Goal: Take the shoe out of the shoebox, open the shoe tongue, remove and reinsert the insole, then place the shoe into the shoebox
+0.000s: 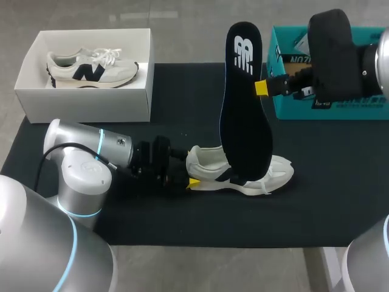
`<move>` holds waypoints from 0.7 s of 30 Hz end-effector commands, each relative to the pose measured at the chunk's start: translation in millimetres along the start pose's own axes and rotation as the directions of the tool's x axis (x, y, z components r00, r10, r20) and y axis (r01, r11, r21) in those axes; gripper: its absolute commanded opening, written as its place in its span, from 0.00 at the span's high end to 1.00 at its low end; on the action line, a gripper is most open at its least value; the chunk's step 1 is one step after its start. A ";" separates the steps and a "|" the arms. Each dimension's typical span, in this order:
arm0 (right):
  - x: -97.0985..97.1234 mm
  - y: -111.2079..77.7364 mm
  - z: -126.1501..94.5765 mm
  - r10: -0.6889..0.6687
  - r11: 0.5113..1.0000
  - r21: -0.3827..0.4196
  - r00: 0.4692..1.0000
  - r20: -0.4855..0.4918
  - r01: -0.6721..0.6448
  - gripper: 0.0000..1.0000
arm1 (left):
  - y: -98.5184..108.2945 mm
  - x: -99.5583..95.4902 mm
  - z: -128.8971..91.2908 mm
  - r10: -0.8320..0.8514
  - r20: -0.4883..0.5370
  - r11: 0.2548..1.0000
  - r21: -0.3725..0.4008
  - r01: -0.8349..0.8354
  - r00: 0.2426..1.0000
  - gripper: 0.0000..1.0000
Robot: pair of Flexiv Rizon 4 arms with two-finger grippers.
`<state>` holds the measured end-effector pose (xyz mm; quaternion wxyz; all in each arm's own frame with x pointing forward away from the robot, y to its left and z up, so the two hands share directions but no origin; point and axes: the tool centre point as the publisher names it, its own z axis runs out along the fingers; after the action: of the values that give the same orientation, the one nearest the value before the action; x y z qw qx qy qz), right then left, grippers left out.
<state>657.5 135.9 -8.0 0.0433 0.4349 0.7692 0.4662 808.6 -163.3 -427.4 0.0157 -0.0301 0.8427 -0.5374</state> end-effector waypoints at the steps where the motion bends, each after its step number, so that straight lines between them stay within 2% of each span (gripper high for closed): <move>1: 6.7 -9.1 -0.1 0.001 1.000 -0.016 1.000 0.009 -0.001 1.00 | -3.1 -6.0 -5.2 0.000 0.003 1.000 -0.018 0.000 1.000 0.00; 10: 6.7 -9.1 -0.1 0.001 1.000 -0.016 1.000 0.009 -0.001 1.00 | -13.8 -9.9 -2.3 -0.001 -0.075 0.995 -0.100 -0.007 0.997 0.00; 12: 6.7 -9.1 -0.1 0.001 1.000 -0.016 1.000 0.009 -0.001 1.00 | -17.9 -10.3 -5.2 0.002 -0.066 0.989 -0.148 -0.012 0.998 0.00; 16: 6.7 -9.1 -0.1 0.001 1.000 -0.016 1.000 0.009 -0.001 1.00 | -23.9 -11.0 -13.9 0.033 -0.028 0.951 -0.305 -0.040 0.999 0.00; 21: 6.7 -9.1 -0.1 0.001 1.000 -0.016 1.000 0.009 -0.001 1.00 | -26.7 -13.3 -27.9 0.052 -0.015 0.908 -0.416 -0.054 0.999 0.00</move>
<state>655.6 134.0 -8.1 0.0433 0.4344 0.7689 0.4670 825.5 -153.8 -405.1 0.0216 -0.0045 0.9044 -0.4260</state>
